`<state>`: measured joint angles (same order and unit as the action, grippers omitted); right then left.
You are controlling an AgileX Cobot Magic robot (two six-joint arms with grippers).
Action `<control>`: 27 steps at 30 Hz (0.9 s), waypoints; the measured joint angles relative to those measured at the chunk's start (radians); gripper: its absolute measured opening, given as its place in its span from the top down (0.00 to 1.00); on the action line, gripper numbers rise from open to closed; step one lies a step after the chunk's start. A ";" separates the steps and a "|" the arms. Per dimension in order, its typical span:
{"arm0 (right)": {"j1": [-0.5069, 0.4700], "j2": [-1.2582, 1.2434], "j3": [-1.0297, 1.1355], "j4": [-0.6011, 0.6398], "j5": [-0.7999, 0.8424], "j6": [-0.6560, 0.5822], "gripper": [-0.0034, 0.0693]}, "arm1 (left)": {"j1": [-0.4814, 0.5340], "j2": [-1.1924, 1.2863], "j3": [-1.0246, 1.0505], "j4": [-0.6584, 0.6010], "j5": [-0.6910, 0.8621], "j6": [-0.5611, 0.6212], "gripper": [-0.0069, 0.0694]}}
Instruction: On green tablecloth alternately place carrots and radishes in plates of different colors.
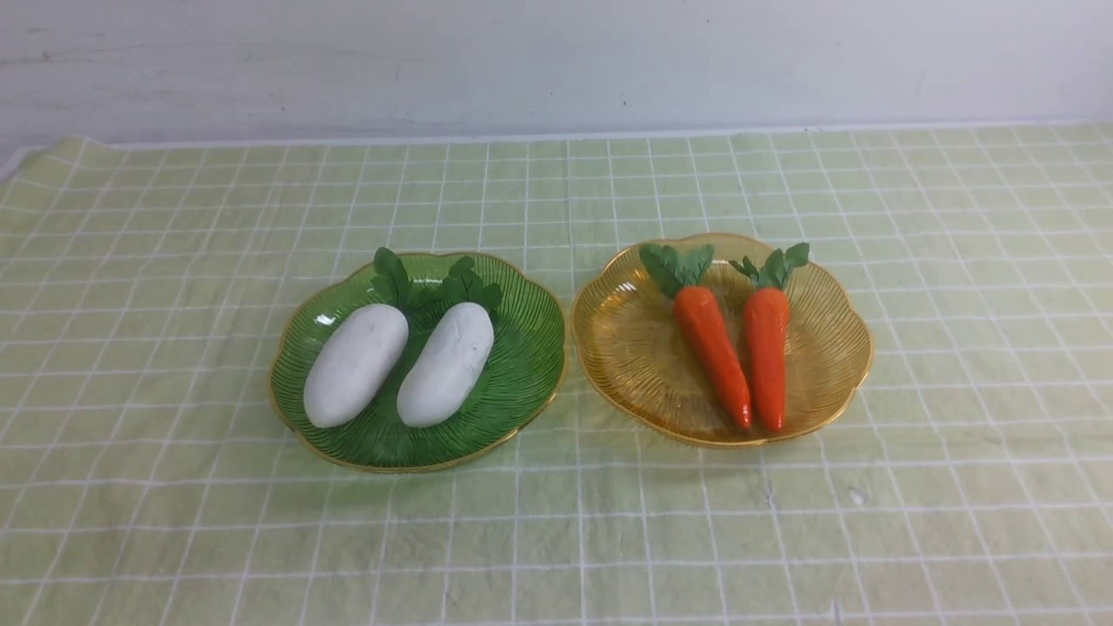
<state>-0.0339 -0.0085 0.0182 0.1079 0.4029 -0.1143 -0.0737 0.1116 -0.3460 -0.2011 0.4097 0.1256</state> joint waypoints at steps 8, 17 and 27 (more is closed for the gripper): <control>0.000 0.000 0.000 0.000 0.000 0.000 0.97 | 0.000 -0.117 0.261 0.139 -0.015 -0.053 0.92; 0.000 -0.001 0.000 -0.001 -0.001 0.000 0.97 | 0.000 -0.122 0.371 0.243 -0.021 -0.178 0.92; 0.000 -0.001 0.000 -0.002 -0.002 0.000 0.97 | 0.000 -0.122 0.371 0.244 -0.021 -0.185 0.92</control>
<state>-0.0339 -0.0096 0.0182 0.1056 0.4012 -0.1143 -0.0737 -0.0101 0.0254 0.0430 0.3883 -0.0596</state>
